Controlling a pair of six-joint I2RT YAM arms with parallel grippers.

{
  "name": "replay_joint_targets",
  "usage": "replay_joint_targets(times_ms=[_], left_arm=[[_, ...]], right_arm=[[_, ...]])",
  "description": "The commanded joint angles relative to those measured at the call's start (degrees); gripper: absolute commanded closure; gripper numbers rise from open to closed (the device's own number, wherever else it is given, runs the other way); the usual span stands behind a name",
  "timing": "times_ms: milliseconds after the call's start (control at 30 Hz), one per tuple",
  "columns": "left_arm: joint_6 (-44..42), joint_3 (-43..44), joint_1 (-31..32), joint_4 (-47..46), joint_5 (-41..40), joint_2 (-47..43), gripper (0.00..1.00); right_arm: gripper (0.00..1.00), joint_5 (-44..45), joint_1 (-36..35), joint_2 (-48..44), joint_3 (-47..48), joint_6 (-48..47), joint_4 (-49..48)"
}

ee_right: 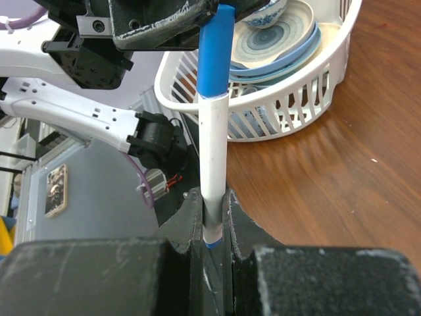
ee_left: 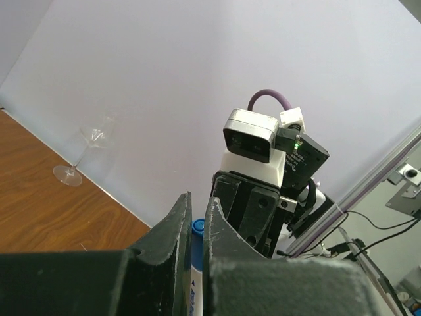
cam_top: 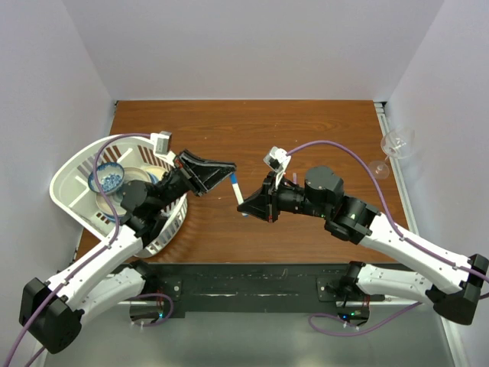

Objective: Insert the pens into the pen caps

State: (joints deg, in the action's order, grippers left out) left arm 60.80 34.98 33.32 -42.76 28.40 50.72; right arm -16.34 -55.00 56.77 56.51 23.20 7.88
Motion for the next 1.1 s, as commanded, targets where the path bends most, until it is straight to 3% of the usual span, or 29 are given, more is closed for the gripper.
replay_joint_targets(times_ms=[0,333,633,733,1067], left_arm=[[0.82,-5.09,3.68,3.66,9.47,1.57,1.0],[-4.81,-5.8,4.03,5.15,14.57,1.93,1.0],[3.96,-9.67,4.47,-9.43,18.27,4.56,1.0],[6.26,-9.41,4.47,-10.41,18.0,5.18,1.0],[2.75,-8.44,5.0,-0.57,16.07,3.16,1.0]], right_arm=[[1.0,8.95,1.39,-0.35,8.78,-2.55,-15.44],[1.0,9.4,4.11,4.57,18.19,-2.99,-10.43],[1.0,5.18,6.49,6.25,21.45,-2.64,-15.6],[1.0,3.86,6.49,6.33,20.92,-2.9,-18.67],[1.0,3.51,6.49,6.6,21.97,-5.0,-17.11]])
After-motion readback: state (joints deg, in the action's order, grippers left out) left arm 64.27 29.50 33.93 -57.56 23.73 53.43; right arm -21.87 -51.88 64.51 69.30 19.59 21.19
